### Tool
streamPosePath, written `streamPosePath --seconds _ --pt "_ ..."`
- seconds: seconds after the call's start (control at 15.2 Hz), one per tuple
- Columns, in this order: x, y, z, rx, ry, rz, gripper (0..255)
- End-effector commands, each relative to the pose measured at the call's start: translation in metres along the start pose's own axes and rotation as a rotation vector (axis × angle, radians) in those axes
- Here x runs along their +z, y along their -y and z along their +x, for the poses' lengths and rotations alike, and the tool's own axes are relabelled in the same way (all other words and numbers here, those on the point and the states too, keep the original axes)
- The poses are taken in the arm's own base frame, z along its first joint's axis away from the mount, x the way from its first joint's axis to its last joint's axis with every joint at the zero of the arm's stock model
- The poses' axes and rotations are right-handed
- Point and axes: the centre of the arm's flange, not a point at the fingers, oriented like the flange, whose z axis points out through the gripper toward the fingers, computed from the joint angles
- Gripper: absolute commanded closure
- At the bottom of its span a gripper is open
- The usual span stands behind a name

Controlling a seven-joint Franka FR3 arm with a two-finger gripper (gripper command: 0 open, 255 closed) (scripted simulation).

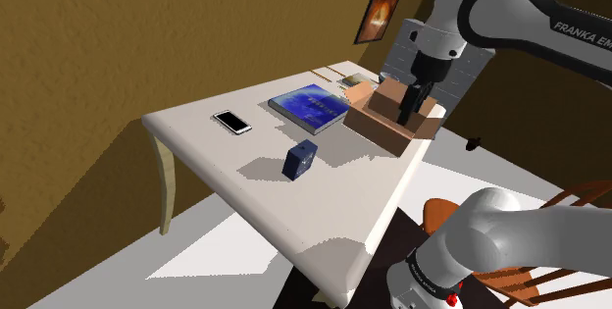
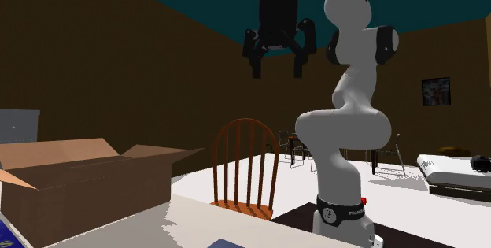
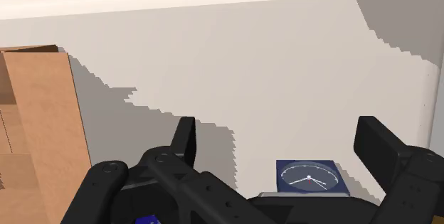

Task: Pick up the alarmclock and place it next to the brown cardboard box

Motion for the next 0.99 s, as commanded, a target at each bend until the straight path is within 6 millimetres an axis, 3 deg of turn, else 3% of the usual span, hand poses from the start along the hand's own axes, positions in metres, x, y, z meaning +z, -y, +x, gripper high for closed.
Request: streamPosePath --seconds 0.0,0.46,0.92 --pt "0.000 0.000 0.000 0.000 0.000 0.000 0" --pt "0.055 0.052 0.043 0.374 -0.009 0.042 0" --pt "0.107 0.087 0.103 0.749 -0.018 0.085 0"
